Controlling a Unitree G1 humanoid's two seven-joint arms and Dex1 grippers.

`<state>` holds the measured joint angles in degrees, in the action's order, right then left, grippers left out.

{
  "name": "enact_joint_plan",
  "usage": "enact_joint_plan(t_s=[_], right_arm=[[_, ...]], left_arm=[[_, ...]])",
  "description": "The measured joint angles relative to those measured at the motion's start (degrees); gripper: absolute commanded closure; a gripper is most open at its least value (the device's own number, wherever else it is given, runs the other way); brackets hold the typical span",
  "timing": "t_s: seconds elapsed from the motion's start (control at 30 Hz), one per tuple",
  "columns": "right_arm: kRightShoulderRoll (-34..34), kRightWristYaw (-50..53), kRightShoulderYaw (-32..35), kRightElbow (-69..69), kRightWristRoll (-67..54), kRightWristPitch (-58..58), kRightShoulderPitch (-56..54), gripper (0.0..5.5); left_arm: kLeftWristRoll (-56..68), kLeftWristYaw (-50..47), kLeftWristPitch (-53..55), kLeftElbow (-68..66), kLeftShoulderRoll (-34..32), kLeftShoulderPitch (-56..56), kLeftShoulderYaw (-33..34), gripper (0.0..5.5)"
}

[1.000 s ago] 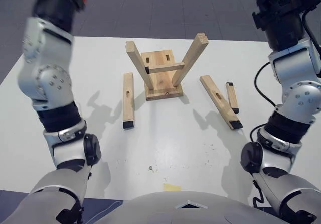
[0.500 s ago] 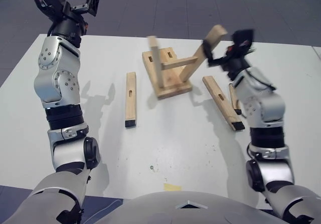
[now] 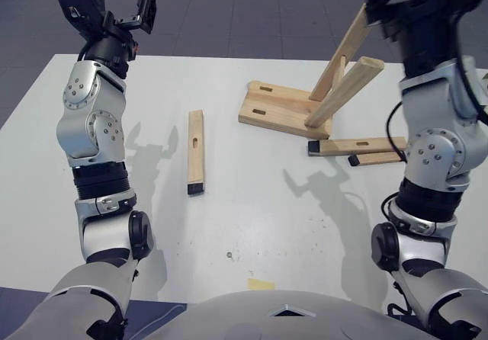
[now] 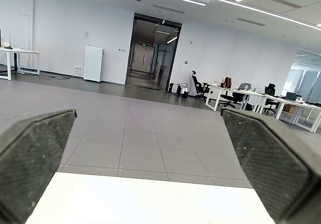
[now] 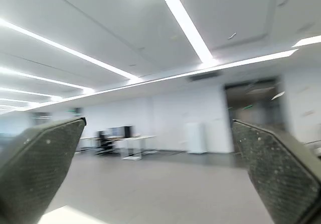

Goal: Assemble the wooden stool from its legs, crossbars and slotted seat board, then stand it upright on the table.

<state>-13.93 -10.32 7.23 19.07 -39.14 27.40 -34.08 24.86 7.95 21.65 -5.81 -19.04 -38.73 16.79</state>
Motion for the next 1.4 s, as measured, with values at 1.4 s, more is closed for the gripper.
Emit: enact_joint_plan(t_s=[1.4], right_arm=[[-3.84,-24.24,-26.05,-34.05,36.06,-4.03,8.79,0.1]], left_arm=[[-2.82,2.57,1.13,-2.44,0.3,1.43,-3.51,0.12]])
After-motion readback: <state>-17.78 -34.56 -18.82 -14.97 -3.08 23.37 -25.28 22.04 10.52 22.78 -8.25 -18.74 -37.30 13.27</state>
